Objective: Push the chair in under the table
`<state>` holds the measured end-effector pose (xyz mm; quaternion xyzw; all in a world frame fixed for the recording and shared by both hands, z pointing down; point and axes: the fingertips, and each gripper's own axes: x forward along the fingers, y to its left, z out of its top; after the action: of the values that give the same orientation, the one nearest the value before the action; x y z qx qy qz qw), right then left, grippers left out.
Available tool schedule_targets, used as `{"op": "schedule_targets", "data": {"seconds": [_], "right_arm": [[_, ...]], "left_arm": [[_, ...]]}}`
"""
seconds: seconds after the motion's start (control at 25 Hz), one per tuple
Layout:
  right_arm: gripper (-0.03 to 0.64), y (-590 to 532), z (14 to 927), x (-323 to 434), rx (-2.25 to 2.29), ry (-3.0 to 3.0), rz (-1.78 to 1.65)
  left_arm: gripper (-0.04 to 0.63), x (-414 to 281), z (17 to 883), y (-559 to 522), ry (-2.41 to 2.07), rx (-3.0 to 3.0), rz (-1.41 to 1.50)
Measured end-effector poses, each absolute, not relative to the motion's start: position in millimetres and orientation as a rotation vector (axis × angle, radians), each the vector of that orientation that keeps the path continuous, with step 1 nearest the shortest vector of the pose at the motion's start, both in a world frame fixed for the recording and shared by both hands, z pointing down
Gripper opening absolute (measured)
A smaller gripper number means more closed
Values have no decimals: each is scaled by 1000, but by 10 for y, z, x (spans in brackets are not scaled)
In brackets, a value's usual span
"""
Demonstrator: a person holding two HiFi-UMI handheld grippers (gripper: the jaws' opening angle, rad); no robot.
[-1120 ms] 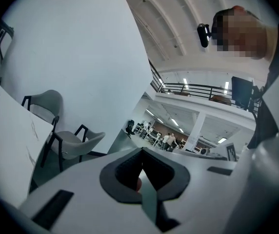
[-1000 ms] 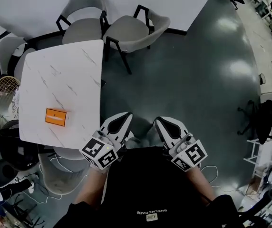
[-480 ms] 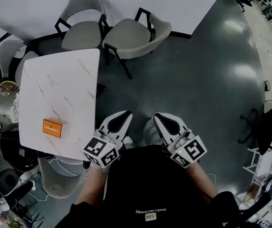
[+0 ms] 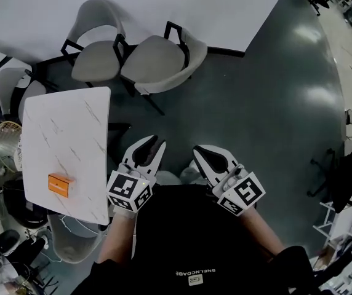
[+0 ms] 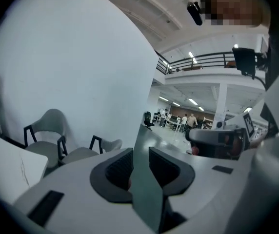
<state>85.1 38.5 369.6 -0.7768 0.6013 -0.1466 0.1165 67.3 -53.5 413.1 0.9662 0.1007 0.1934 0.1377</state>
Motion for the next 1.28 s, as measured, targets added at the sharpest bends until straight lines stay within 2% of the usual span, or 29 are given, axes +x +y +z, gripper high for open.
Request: {"op": "schedule_targets", "data": {"seconds": [0.6, 0.96, 1.28], "right_arm": [[11, 339, 3979, 1836, -2323, 1577, -537], [11, 11, 4050, 2596, -2463, 1374, -571], [11, -52, 4067, 2953, -2578, 1231, -616]], "left_arm": [[245, 2100, 4781, -936, 399, 2965, 821], [271, 3168, 5490, -1362, 552, 2906, 949], [281, 3681, 6284, -1432, 789, 2889, 1164]]}}
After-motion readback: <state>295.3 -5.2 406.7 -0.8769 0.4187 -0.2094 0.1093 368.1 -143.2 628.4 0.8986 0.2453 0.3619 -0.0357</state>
